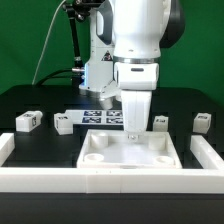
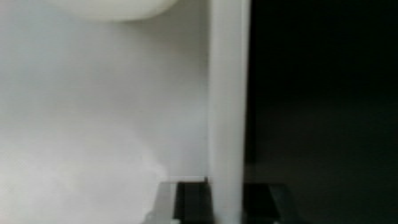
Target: Assemble one leg
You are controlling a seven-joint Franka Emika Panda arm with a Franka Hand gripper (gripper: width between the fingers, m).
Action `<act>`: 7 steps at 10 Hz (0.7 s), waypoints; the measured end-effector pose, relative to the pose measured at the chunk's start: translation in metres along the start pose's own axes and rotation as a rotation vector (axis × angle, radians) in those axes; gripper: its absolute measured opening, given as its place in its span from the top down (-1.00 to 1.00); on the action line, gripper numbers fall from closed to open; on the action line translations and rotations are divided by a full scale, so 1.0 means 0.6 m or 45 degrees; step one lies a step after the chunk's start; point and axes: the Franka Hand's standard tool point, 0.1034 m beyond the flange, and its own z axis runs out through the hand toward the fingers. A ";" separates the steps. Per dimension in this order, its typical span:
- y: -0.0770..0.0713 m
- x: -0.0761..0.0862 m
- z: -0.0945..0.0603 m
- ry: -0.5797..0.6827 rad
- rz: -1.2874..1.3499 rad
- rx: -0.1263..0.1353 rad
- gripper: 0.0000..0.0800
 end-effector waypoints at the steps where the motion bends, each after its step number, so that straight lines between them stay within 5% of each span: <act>1: 0.001 0.005 0.000 0.002 -0.022 -0.007 0.86; 7: 0.001 0.032 0.000 0.005 -0.068 -0.013 0.85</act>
Offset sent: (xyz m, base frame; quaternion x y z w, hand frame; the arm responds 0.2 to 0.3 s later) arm 0.0000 0.0000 0.0000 0.0000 0.0000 0.0000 1.0000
